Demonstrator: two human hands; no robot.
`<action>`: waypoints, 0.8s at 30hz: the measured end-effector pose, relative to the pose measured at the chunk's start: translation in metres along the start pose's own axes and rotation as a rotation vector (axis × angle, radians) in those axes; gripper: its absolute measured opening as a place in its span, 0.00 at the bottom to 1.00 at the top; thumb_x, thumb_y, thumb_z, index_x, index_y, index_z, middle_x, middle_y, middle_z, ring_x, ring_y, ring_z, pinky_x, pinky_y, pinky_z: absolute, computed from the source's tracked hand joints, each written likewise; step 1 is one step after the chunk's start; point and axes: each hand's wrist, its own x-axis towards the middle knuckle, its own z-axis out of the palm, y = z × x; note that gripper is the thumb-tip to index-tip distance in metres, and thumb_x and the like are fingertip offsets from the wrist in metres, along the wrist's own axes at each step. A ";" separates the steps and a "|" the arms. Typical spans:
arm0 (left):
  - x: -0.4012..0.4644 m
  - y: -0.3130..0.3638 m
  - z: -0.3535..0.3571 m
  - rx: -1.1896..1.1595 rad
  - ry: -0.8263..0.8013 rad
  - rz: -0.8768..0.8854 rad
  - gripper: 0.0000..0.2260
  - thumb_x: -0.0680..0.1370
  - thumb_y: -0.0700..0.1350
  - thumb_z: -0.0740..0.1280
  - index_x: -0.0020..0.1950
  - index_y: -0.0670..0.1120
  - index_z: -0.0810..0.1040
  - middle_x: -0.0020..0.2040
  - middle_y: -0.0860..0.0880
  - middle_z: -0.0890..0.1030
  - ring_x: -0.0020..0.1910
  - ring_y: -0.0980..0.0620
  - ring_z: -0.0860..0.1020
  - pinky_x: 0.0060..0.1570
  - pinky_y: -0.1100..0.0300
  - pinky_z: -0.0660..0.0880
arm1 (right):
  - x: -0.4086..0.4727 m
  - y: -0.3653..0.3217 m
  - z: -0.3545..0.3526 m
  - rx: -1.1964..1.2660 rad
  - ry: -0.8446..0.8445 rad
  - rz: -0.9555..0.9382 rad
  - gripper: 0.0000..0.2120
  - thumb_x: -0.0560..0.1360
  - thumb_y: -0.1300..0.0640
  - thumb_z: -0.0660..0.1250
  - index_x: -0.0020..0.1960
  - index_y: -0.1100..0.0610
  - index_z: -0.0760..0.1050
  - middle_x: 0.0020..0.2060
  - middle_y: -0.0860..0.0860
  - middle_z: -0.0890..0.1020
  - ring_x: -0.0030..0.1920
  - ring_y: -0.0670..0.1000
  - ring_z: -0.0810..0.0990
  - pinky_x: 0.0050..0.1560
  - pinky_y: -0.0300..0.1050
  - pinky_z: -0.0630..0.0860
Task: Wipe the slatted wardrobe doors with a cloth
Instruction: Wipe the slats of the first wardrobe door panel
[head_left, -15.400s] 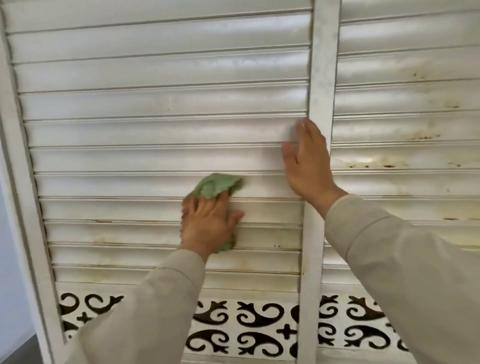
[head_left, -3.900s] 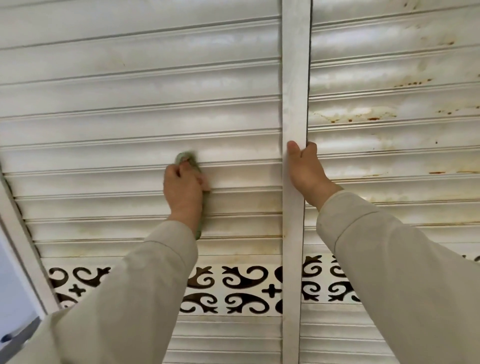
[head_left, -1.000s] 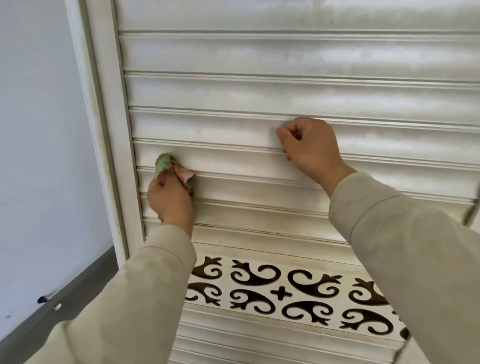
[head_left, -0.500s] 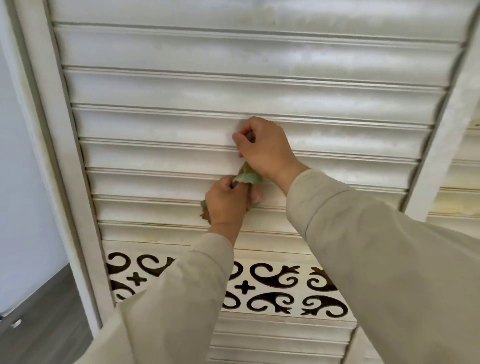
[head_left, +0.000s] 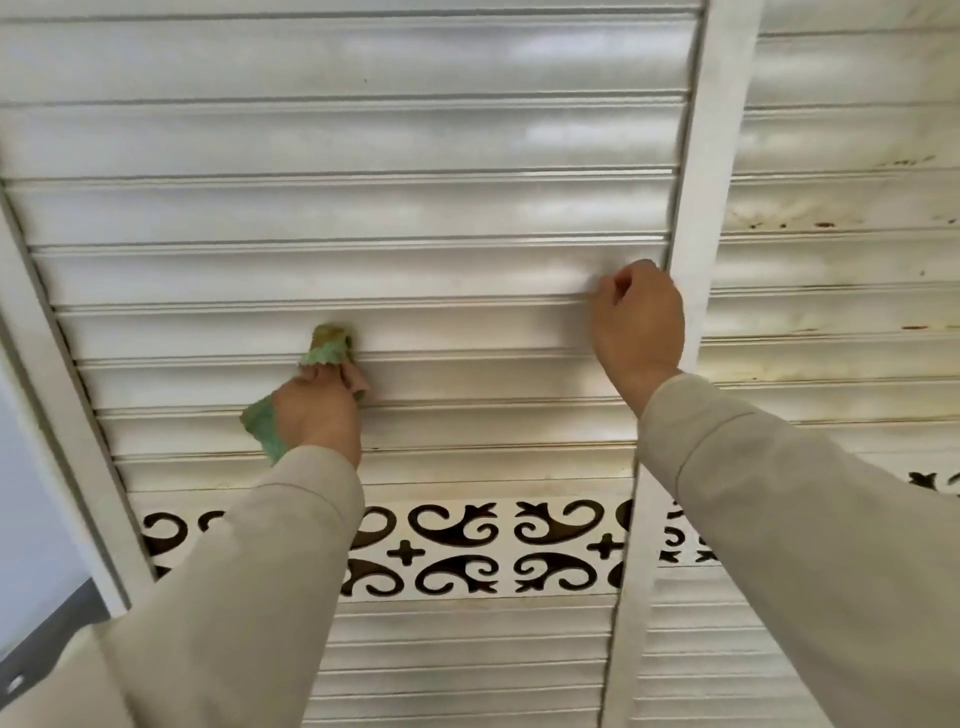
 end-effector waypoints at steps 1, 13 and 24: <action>0.001 -0.001 0.001 -0.058 -0.033 -0.022 0.17 0.81 0.53 0.56 0.52 0.42 0.78 0.55 0.38 0.80 0.51 0.40 0.79 0.51 0.50 0.75 | 0.003 0.007 -0.005 -0.050 0.076 0.018 0.11 0.79 0.51 0.63 0.53 0.59 0.73 0.51 0.55 0.77 0.52 0.58 0.74 0.49 0.48 0.70; -0.019 0.014 0.039 -0.414 -0.148 -0.144 0.13 0.81 0.52 0.62 0.47 0.43 0.78 0.33 0.45 0.79 0.29 0.50 0.76 0.30 0.60 0.74 | 0.039 0.070 -0.037 0.493 -0.338 0.495 0.30 0.79 0.37 0.59 0.71 0.58 0.62 0.61 0.51 0.75 0.59 0.54 0.75 0.55 0.46 0.69; -0.137 0.040 0.151 -0.259 -0.611 -0.050 0.12 0.78 0.37 0.61 0.41 0.38 0.83 0.26 0.45 0.79 0.22 0.49 0.76 0.21 0.65 0.69 | 0.048 0.089 -0.031 0.593 -0.506 0.488 0.33 0.80 0.38 0.57 0.76 0.55 0.51 0.68 0.49 0.69 0.62 0.52 0.69 0.59 0.46 0.64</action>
